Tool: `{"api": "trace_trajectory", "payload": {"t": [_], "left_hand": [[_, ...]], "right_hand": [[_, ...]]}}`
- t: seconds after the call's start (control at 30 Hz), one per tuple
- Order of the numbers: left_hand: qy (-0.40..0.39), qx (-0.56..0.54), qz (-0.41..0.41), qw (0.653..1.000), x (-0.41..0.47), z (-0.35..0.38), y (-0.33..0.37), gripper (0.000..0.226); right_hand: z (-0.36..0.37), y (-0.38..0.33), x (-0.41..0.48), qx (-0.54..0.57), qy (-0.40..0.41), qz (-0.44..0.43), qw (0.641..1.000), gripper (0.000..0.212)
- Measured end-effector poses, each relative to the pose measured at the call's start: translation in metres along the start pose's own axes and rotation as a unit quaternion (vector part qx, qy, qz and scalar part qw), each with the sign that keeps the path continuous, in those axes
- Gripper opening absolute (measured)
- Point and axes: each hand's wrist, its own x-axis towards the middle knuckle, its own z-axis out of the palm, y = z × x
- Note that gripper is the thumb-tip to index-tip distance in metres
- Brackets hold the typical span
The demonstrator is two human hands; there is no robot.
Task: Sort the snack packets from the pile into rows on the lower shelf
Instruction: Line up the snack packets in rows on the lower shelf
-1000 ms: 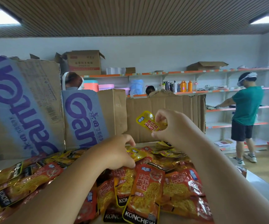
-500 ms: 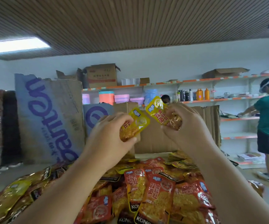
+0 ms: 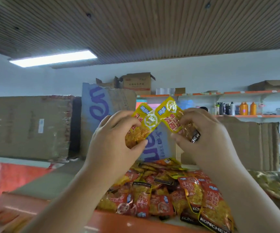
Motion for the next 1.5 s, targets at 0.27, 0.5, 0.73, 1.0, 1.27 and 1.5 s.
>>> {"api": "trace_trajectory", "payload": {"t": [0.27,0.5,0.73,1.0,1.27,1.5], "left_hand": [[0.041,0.008,-0.029,0.999,-0.034,-0.112,-0.105,0.043],[0.065,0.036,-0.067,0.995,-0.085,-0.226,-0.206,0.041],[0.029,0.095,-0.117,0.988,-0.14,-0.308,-0.295,0.041],[-0.006,0.141,-0.172,0.975,-0.196,-0.337,-0.371,0.04],[-0.036,0.144,-0.197,0.969,-0.215,-0.304,-0.465,0.041],[-0.124,0.105,-0.265,0.95,-0.236,-0.229,-0.555,0.038]], "right_hand": [[0.101,-0.113,0.0,0.051,-0.006,-0.031,0.998,0.026],[0.218,-0.226,-0.009,0.131,-0.025,-0.046,0.99,0.03],[0.337,-0.315,-0.033,0.212,-0.075,-0.039,0.974,0.032],[0.455,-0.363,-0.069,0.294,-0.12,0.011,0.948,0.032],[0.572,-0.36,-0.083,0.333,-0.104,0.082,0.933,0.029],[0.675,-0.314,-0.101,0.322,-0.169,0.176,0.915,0.028]]}}
